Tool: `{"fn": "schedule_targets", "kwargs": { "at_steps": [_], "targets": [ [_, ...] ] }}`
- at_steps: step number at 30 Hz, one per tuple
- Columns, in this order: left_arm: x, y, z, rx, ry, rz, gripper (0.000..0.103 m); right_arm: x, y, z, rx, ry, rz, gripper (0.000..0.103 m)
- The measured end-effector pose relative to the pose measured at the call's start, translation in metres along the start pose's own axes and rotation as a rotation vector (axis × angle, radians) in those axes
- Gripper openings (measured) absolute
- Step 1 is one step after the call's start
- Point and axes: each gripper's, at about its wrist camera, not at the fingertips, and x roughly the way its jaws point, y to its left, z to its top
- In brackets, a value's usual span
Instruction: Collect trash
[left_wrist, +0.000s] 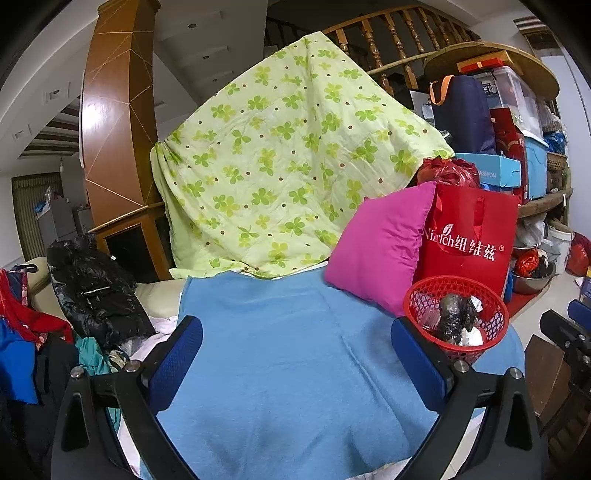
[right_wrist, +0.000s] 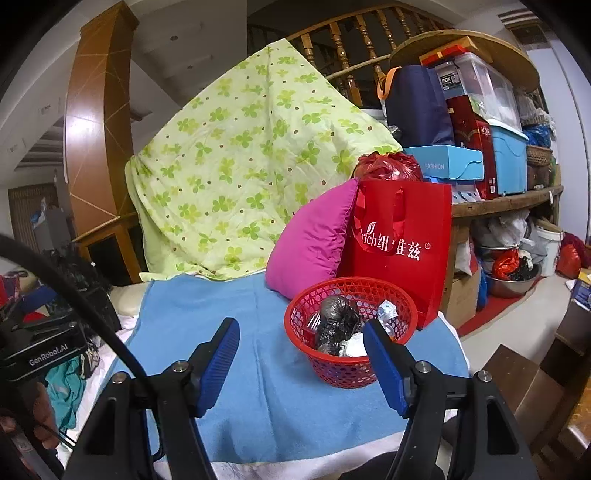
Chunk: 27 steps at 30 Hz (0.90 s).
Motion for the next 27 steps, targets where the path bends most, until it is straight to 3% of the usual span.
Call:
{"fn": "schedule_targets", "kwargs": {
  "at_steps": [12, 27],
  "targets": [
    [-0.001, 0.005, -0.004, 0.003, 0.026, -0.015, 0.102, -0.002, 0.004, -0.009, -0.01, 0.053, -0.02, 0.073],
    [0.0, 0.01, -0.008, 0.004, 0.048, -0.013, 0.102, -0.011, 0.011, -0.005, -0.016, 0.031, -0.033, 0.073]
  ]
}}
